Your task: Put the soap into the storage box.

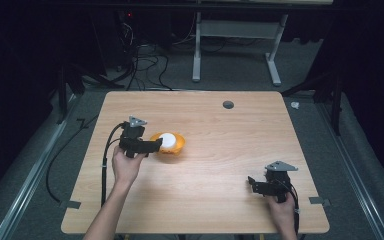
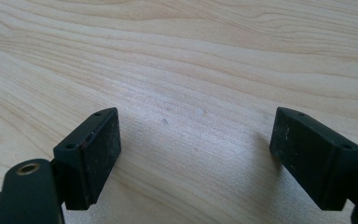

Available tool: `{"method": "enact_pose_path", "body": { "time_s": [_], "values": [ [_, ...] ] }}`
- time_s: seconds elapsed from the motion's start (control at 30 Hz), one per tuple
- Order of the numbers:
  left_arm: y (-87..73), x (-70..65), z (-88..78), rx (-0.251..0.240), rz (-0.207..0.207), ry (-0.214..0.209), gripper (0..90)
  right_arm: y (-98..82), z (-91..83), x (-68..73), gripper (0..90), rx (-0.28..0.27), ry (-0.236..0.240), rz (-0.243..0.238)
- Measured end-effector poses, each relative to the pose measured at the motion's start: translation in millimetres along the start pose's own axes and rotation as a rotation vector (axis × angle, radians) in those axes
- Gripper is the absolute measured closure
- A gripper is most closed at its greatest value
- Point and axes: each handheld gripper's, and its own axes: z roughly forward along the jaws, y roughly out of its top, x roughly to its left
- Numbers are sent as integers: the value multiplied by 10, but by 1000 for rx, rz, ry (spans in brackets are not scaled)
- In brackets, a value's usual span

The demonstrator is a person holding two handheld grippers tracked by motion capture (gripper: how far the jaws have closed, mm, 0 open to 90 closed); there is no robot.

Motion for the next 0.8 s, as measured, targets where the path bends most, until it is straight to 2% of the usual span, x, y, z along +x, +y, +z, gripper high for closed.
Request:
{"method": "enact_pose_path", "body": {
  "time_s": [0.3,0.8],
  "values": [
    [-35,86,-141,-29,-27,-2,187,0,0,0,172,0,0,-1],
    [-182,162,-253,-34,-42,11,188,0,0,1,172,1,-1,-2]
  ]
}}
